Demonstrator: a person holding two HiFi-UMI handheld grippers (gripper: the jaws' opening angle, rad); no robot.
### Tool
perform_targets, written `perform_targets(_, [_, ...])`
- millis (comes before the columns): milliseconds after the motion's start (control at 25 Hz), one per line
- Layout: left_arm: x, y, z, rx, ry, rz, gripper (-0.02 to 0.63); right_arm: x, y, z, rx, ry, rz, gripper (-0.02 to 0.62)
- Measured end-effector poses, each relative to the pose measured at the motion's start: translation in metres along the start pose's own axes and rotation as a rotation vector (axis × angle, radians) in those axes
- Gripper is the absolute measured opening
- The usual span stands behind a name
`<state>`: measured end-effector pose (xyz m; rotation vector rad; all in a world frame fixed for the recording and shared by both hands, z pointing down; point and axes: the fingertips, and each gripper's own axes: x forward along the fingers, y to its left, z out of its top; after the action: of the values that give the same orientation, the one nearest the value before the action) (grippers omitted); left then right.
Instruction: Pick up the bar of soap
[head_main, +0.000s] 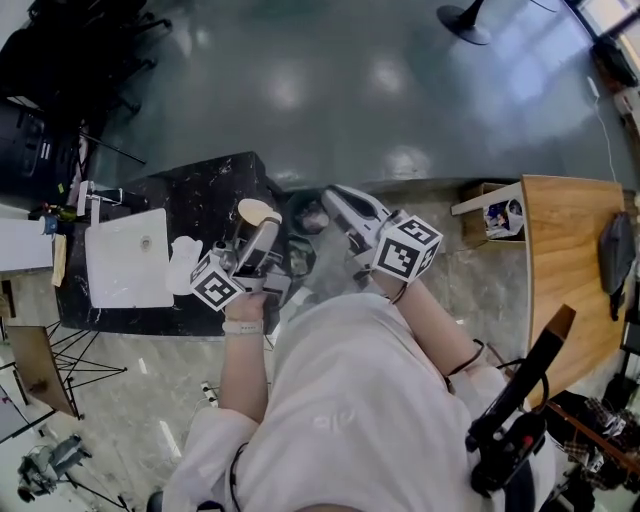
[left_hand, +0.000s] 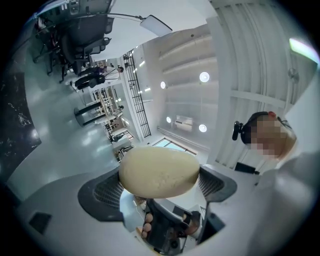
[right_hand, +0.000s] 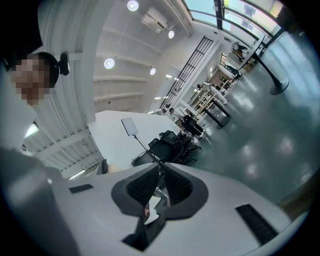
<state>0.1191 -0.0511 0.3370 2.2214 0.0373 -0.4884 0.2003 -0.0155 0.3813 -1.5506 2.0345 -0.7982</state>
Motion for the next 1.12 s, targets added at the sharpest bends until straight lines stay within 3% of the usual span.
perform_targets(1120, [0.022, 0.036, 0.004, -0.05, 0.027, -0.003, 0.472, 0.027, -0.034, 0.015, 0.036, 0.011, -0.028, 0.048])
